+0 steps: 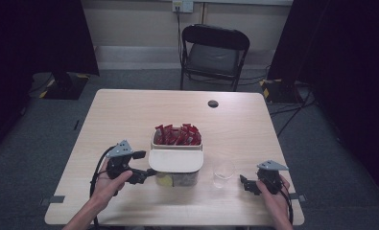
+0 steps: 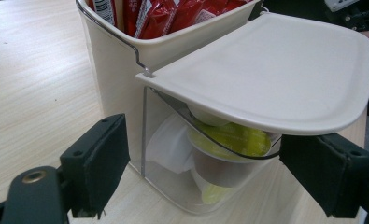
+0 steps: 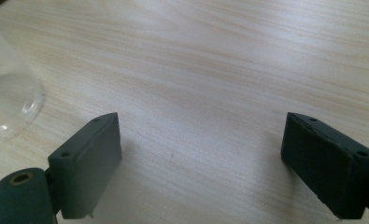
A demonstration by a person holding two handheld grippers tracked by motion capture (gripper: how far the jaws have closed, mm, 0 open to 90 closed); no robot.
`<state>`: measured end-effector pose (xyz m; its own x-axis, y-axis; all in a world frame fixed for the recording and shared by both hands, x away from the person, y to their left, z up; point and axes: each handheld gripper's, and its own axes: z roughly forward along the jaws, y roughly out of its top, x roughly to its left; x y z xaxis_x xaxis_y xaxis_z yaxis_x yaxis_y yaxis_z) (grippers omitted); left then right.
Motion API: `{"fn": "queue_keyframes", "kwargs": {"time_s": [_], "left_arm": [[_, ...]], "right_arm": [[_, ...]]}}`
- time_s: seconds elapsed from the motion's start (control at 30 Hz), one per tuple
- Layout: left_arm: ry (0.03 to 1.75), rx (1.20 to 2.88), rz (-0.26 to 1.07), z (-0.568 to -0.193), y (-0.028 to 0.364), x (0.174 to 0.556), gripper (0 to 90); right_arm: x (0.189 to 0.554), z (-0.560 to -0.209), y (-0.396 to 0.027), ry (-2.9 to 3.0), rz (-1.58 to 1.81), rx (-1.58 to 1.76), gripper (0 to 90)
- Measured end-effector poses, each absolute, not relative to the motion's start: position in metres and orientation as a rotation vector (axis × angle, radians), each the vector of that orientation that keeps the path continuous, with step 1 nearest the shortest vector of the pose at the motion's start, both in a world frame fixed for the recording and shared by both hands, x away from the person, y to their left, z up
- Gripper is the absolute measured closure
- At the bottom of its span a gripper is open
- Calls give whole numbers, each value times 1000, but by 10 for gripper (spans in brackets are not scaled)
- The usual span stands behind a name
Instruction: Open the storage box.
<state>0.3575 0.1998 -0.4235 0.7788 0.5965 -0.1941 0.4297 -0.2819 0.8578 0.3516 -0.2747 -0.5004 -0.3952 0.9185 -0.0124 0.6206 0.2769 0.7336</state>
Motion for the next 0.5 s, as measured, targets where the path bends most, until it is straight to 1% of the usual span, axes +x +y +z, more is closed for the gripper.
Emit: {"fn": "queue_keyframes", "kwargs": {"time_s": [0.5], "left_arm": [[771,1931,210,-408,196,368,156]], "right_arm": [[352,-500,-275,2115,914,1384,118]]}}
